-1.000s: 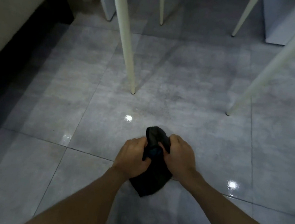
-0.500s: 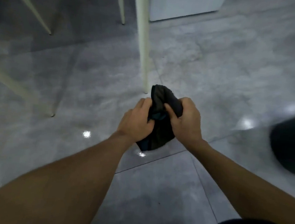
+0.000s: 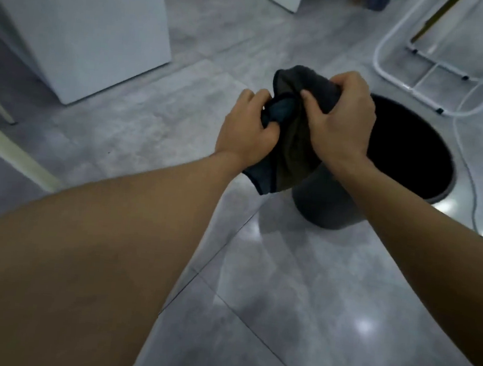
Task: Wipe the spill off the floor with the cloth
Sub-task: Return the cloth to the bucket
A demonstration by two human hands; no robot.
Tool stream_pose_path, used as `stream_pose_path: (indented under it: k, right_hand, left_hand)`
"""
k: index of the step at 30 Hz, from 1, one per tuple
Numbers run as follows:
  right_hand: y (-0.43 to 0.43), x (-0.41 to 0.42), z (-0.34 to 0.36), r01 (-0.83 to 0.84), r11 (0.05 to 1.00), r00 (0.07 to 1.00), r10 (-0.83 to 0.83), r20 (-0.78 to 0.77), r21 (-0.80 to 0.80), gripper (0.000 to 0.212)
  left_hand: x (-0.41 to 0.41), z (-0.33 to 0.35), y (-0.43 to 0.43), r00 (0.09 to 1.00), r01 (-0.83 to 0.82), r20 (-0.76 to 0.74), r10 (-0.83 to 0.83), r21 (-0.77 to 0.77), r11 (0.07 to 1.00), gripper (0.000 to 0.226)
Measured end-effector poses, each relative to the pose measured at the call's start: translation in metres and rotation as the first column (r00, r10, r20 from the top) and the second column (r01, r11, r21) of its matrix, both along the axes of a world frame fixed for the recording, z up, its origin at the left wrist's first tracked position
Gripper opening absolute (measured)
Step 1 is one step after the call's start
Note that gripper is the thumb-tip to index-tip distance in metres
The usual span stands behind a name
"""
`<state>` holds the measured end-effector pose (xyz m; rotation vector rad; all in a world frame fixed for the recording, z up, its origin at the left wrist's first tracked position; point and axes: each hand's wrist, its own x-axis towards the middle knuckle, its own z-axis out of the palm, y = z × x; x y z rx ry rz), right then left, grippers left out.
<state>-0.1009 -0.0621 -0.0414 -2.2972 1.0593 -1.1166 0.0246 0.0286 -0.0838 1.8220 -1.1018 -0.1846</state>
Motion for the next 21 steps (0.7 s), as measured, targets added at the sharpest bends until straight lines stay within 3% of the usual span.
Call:
stream_pose_path:
  k: [3, 5, 7, 9, 12, 14, 17, 21]
  right_hand:
    - [-0.033, -0.022, 0.002, 0.179, 0.983, 0.978, -0.172, -0.120, 0.050, 0.034]
    - [-0.047, -0.031, -0.009, 0.283, 0.955, 0.911, -0.239, -0.335, 0.088, 0.039]
    - [-0.051, -0.036, -0.024, 0.336, 0.933, 0.835, -0.231, -0.499, 0.131, 0.049]
    - [-0.046, -0.036, -0.032, 0.330, 0.923, 0.865, -0.212, -0.455, 0.197, 0.057]
    - [-0.032, -0.032, -0.038, 0.123, 0.974, 0.938, -0.052, -0.342, 0.191, 0.062]
    - [-0.024, -0.029, -0.043, 0.053, 0.980, 0.889, 0.043, -0.457, 0.194, 0.064]
    - [-0.022, -0.023, -0.049, 0.069, 0.993, 0.795, 0.002, -0.607, 0.093, 0.058]
    - [-0.019, -0.019, -0.044, 0.092, 0.986, 0.779, 0.015, -0.626, 0.138, 0.042]
  left_hand:
    - [-0.017, 0.012, -0.045, 0.994, 0.092, -0.068, -0.084, 0.127, 0.988, 0.008]
    - [-0.024, 0.007, -0.066, 0.985, 0.137, -0.136, -0.106, 0.243, 0.960, 0.007]
    - [-0.030, -0.001, -0.075, 0.977, 0.091, -0.213, -0.026, 0.300, 0.950, 0.019]
    - [-0.033, -0.008, -0.074, 0.982, -0.035, -0.166, 0.093, 0.322, 0.946, 0.036]
    - [-0.028, -0.018, -0.067, 0.979, -0.160, -0.069, 0.190, 0.304, 0.939, 0.060]
    - [-0.021, -0.028, -0.060, 0.977, -0.163, -0.067, 0.200, 0.363, 0.917, 0.071]
    - [-0.009, -0.041, -0.052, 0.984, -0.121, -0.055, 0.170, 0.495, 0.860, 0.073]
    - [0.002, -0.019, -0.033, 0.994, -0.076, -0.028, 0.109, 0.550, 0.832, 0.066]
